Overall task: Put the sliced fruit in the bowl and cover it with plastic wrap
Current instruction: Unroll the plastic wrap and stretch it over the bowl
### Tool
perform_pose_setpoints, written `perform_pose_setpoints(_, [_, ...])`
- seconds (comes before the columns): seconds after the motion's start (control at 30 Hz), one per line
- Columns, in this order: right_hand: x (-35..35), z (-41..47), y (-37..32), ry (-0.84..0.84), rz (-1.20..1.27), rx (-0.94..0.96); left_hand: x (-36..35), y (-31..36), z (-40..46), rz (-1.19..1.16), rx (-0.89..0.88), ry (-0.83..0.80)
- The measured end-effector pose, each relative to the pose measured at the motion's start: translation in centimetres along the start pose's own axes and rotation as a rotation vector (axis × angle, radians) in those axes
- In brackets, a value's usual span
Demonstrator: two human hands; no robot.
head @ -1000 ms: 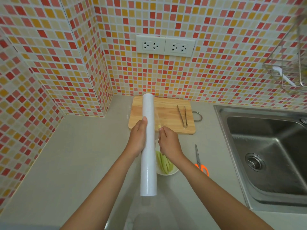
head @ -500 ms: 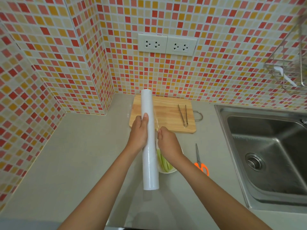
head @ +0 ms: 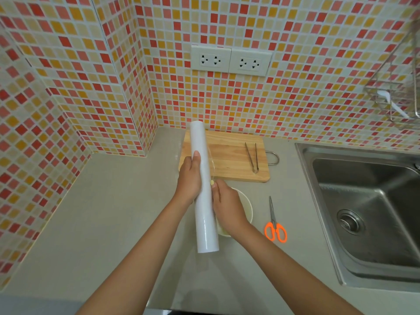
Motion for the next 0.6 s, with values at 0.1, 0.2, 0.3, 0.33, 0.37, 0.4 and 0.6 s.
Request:
perform_pose_setpoints(0.1, [0.0, 0.2, 0.2, -0.007, -0.026, 0.016, -0.2, 0.1, 0.1, 0.011, -0.001, -0.021])
perform_pose_setpoints(0.2, [0.2, 0.5, 0.8, 0.022, -0.026, -0.013, 0.0, 0.4, 0.3, 0.011, -0.015, -0.02])
perform_pose_setpoints(0.3, [0.8, 0.9, 1.9, 0.068, 0.168, -0.131, 0.5, 0.8, 0.4, 0.028, -0.033, -0.009])
perform_pose_setpoints(0.33, [0.8, 1.0, 2.0, 0.054, 0.249, -0.182, 0.5, 0.9, 0.4, 0.038, -0.042, -0.004])
perform_pose_setpoints(0.37, [0.6, 1.1, 1.8, 0.035, 0.279, -0.215, 0.5, 1.0, 0.4, 0.04, -0.052, -0.001])
perform_pose_setpoints(0.4, [0.5, 1.2, 1.6, 0.015, 0.257, -0.234, 0.3, 1.1, 0.3, 0.036, -0.06, -0.001])
perform_pose_setpoints(0.6, [0.1, 2.0, -0.2, 0.002, 0.225, -0.161, -0.1, 1.3, -0.4, 0.041, -0.08, -0.014])
Point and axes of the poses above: each hand's wrist, its own z-axis towards the middle knuckle, its own x-axis out of the back of the hand, y = z × x, the point moved 4 cm from there along z, towards the middle knuckle, and after that the axes turned 2 degrees about y, right-handed, at the moved point
